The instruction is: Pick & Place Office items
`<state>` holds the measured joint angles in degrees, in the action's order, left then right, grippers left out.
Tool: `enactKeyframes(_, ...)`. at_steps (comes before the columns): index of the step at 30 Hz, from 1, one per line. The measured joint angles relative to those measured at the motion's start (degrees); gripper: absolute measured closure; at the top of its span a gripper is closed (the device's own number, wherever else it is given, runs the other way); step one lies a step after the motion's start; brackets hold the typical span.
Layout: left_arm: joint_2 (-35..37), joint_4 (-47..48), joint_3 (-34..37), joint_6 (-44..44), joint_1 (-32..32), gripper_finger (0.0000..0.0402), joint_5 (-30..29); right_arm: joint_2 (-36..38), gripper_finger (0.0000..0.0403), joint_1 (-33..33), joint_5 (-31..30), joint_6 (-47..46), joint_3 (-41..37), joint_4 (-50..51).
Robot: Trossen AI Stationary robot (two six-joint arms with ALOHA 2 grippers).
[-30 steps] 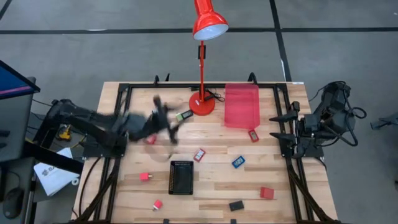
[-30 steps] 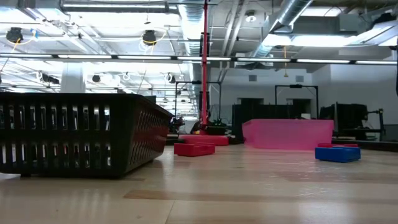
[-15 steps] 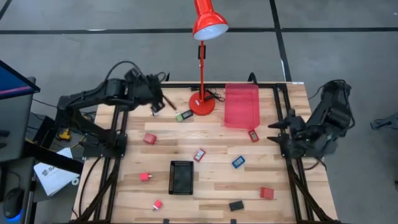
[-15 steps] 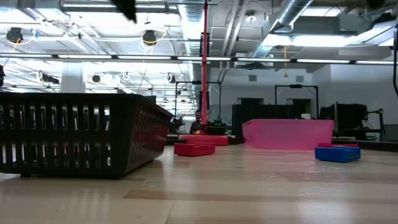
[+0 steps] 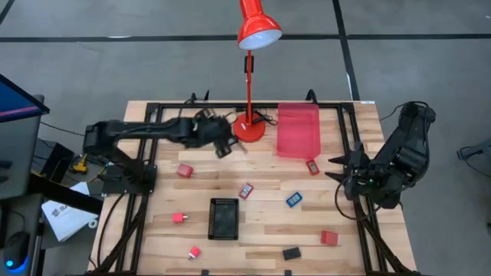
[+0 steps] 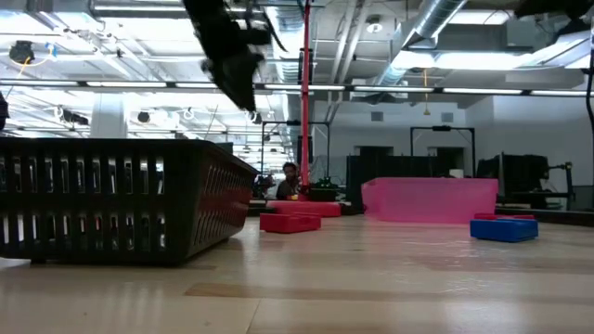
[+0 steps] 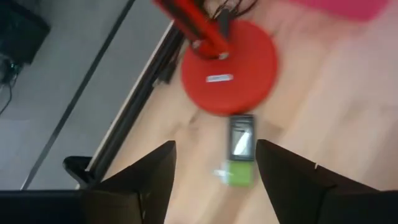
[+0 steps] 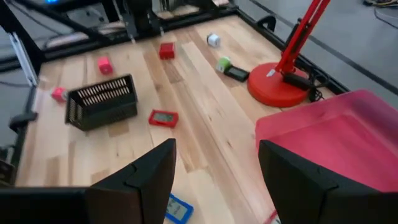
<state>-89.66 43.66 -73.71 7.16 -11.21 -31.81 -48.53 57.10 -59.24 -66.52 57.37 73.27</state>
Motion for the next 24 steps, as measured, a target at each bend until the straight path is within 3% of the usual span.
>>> enactKeyframes(8,-9.6,-2.3,-2.1,-7.4,-11.6,0.0119,9.1,-0.5,0.0180,0.7,-0.8,4.4,0.6,-9.8)
enactKeyframes(11,-11.6,-2.8,-2.1,-8.7,-11.9,0.0104,10.2,-1.0,0.0180,0.7,-0.9,6.6,0.6,-13.0)
enactKeyframes(15,-14.1,-3.0,-2.1,-8.4,-11.4,0.0101,19.3,-1.9,0.0180,0.7,-0.9,7.0,0.6,-13.7)
enactKeyframes(24,-19.8,-5.2,-2.1,-5.1,-10.8,0.0092,21.2,-2.4,0.0180,1.0,-0.9,7.1,0.6,-13.7)
